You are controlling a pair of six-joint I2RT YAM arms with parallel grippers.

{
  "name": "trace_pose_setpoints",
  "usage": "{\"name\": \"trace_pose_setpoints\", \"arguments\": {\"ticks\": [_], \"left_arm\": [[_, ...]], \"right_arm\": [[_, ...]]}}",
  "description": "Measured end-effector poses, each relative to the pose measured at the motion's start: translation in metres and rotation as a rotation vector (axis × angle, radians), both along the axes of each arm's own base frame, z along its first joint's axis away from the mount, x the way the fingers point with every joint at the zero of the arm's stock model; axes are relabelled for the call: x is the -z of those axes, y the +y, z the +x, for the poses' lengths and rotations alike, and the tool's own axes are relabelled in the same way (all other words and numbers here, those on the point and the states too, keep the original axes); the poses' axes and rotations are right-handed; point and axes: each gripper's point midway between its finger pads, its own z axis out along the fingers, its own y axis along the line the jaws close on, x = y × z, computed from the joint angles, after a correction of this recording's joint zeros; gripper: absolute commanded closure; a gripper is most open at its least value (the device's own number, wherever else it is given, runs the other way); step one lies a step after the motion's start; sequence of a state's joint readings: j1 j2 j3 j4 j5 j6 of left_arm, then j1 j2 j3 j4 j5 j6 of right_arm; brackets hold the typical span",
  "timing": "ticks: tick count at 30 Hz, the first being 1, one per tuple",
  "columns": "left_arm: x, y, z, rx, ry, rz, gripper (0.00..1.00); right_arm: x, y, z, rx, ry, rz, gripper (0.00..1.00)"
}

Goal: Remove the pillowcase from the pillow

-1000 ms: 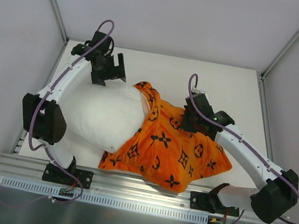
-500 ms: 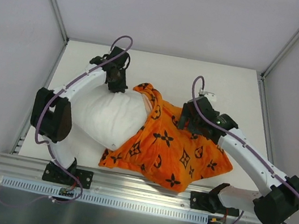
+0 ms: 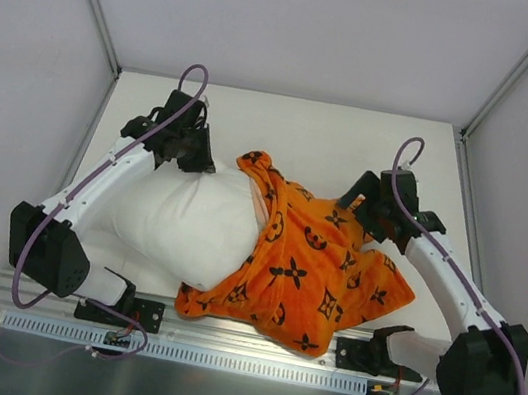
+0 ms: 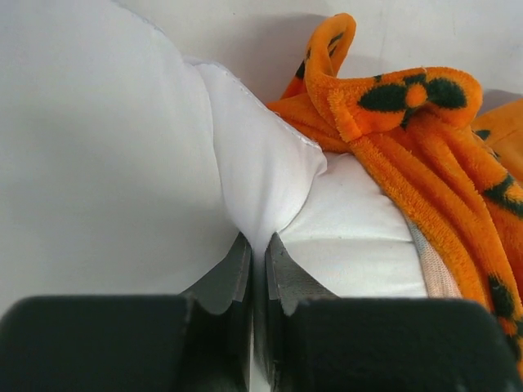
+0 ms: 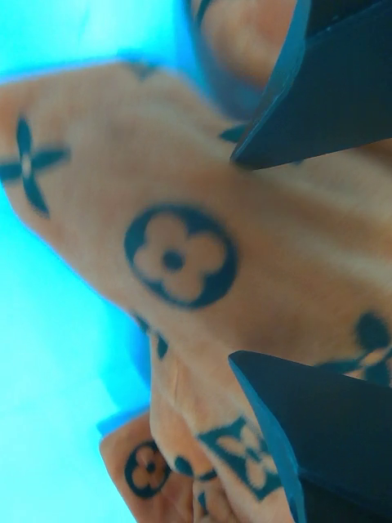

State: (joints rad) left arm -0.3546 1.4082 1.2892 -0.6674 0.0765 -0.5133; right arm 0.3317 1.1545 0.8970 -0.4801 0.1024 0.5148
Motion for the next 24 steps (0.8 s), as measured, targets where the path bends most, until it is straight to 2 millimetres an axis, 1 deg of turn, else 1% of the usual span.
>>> {"name": "trace_pose_setpoints", "arguments": {"ticks": [1,2,3,4,5,6,7,8,11,14,17,18,19,20,22,23,24], "left_arm": [[-0.001,-0.001,-0.002,0.005,-0.004,-0.009,1.0],[-0.002,-0.002,-0.004,0.01,-0.005,-0.017,1.0],[-0.004,-0.002,-0.006,0.014,-0.008,-0.024,1.0],[-0.005,-0.003,-0.007,0.017,-0.015,-0.03,1.0],[-0.007,-0.002,-0.009,0.017,-0.021,-0.032,1.0],[-0.009,-0.001,-0.01,0.017,-0.027,-0.034,1.0],[-0.011,-0.001,-0.012,0.018,-0.034,-0.037,1.0],[-0.013,-0.001,-0.014,0.02,-0.041,-0.04,1.0],[-0.022,0.0,-0.021,0.024,-0.068,-0.053,1.0],[-0.036,-0.001,-0.026,0.037,-0.091,-0.109,1.0],[-0.05,0.0,-0.029,0.048,-0.106,-0.187,1.0],[-0.053,0.011,-0.025,0.014,-0.12,-0.185,1.0],[-0.056,0.024,-0.021,-0.023,-0.134,-0.185,1.0],[-0.061,0.042,-0.016,-0.078,-0.158,-0.177,1.0],[-0.071,0.077,-0.009,-0.181,-0.199,-0.16,1.0],[-0.078,0.091,-0.007,-0.22,-0.219,-0.157,1.0],[-0.083,0.098,-0.006,-0.241,-0.233,-0.154,1.0]], "right_arm": [[0.005,0.009,0.005,-0.018,0.012,0.032,0.12],[0.011,0.017,0.009,-0.036,0.028,0.058,0.23],[0.017,0.025,0.013,-0.05,0.047,0.086,0.4],[0.024,0.031,0.015,-0.063,0.066,0.104,0.72],[0.03,0.034,0.016,-0.066,0.084,0.115,0.86],[0.034,0.037,0.017,-0.065,0.093,0.128,0.96],[0.035,0.037,0.016,-0.061,0.096,0.134,0.99],[0.033,0.036,0.017,-0.059,0.09,0.134,0.99],[0.018,0.026,0.015,-0.04,0.052,0.128,0.99],[-0.013,0.007,0.011,-0.004,-0.021,0.131,0.99],[-0.057,-0.02,0.008,0.041,-0.139,0.127,0.99],[-0.07,-0.034,0.005,0.073,-0.177,0.102,0.99],[-0.079,-0.05,0.003,0.113,-0.204,0.082,0.99],[-0.087,-0.07,-0.001,0.165,-0.232,0.055,0.99],[-0.094,-0.109,-0.015,0.279,-0.255,-0.012,0.99],[-0.095,-0.123,-0.021,0.323,-0.257,-0.036,0.99],[-0.096,-0.135,-0.026,0.36,-0.256,-0.054,0.99]]}}
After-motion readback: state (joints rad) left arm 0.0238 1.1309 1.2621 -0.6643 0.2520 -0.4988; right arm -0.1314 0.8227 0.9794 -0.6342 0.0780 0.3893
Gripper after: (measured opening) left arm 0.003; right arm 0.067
